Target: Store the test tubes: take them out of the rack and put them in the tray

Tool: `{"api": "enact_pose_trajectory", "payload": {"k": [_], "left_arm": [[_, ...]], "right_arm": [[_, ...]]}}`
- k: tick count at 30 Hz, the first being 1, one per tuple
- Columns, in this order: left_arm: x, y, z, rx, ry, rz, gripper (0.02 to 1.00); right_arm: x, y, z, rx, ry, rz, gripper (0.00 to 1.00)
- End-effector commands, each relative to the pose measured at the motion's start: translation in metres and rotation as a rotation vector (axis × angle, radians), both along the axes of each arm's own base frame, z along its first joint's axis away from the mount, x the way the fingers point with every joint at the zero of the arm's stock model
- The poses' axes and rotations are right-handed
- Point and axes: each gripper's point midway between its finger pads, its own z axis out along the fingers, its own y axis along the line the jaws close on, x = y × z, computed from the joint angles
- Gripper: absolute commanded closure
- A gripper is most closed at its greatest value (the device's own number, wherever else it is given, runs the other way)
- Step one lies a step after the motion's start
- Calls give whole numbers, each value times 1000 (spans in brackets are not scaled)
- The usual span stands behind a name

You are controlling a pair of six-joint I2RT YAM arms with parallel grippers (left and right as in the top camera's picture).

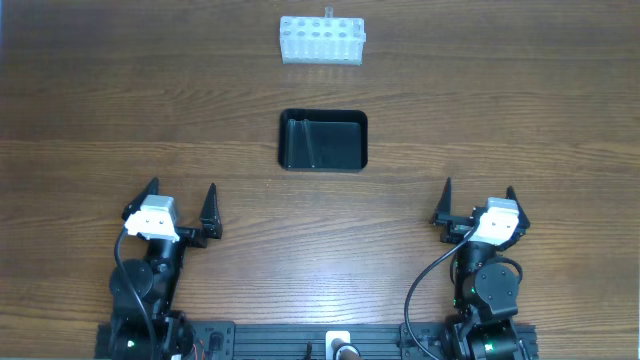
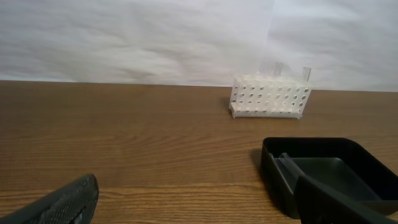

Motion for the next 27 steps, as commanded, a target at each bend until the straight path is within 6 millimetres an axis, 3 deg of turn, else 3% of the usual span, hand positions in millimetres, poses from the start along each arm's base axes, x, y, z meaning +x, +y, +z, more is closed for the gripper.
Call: {"api": "enact_pose_trajectory", "payload": {"k": [1, 16, 22, 27], "left_arm": [[0, -1, -1, 14, -2, -8, 18], [0, -1, -1, 14, -2, -8, 20], [0, -1, -1, 14, -2, -8, 18], [0, -1, -1, 14, -2, -8, 18]], "right_arm": [[0, 1, -1, 10, -4, 3, 9], [0, -2, -2, 4, 2, -14, 7], [5, -2, 11, 31, -33, -20, 9], [17, 3, 36, 27, -15, -4, 7]]}}
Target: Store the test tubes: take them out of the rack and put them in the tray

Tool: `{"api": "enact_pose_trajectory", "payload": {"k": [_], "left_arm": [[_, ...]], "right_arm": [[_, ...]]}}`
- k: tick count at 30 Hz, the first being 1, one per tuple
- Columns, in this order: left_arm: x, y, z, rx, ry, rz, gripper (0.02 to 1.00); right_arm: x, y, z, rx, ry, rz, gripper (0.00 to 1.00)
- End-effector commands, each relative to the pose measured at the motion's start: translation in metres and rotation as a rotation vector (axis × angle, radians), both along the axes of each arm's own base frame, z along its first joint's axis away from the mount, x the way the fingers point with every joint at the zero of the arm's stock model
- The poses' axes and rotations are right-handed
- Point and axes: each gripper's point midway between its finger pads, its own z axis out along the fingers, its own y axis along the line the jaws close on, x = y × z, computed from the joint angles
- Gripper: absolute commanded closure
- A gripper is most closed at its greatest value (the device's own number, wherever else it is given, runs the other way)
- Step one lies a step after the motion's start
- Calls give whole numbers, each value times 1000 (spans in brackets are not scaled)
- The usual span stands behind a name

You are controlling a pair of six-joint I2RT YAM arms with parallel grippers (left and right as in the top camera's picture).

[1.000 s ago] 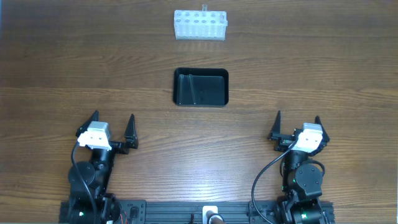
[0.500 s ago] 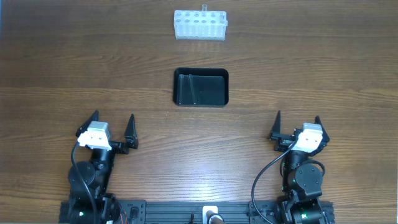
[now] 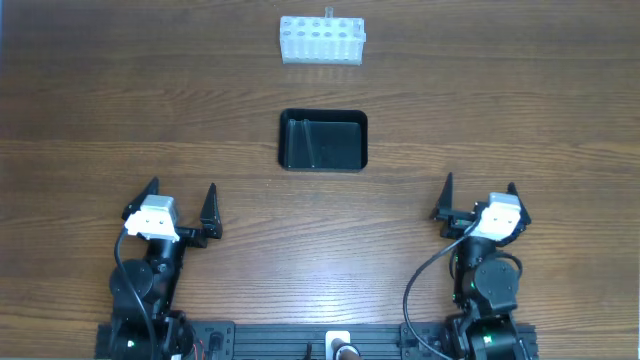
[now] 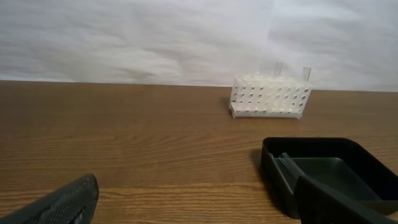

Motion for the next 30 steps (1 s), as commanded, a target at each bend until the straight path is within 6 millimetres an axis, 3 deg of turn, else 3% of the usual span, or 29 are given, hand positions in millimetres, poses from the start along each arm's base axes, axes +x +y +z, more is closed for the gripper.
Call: {"api": "enact_pose_trajectory", "payload": {"k": [1, 6, 10, 15, 22, 30], "left_arm": [[0, -1, -1, 14, -3, -8, 18], [0, -1, -1, 14, -3, -8, 18], [0, -1, -1, 14, -3, -8, 18], [0, -1, -1, 14, -3, -8, 18], [0, -1, -1, 14, -3, -8, 18], [0, -1, -1, 14, -3, -8, 18]], "right_arm": [[12, 5, 37, 7, -9, 17, 7], [49, 29, 64, 5, 50, 119, 9], [85, 58, 69, 8, 131, 238, 18], [131, 108, 53, 1, 277, 343, 23], [185, 195, 22, 84, 469, 430, 34], [244, 240, -4, 170, 585, 342, 47]]}}
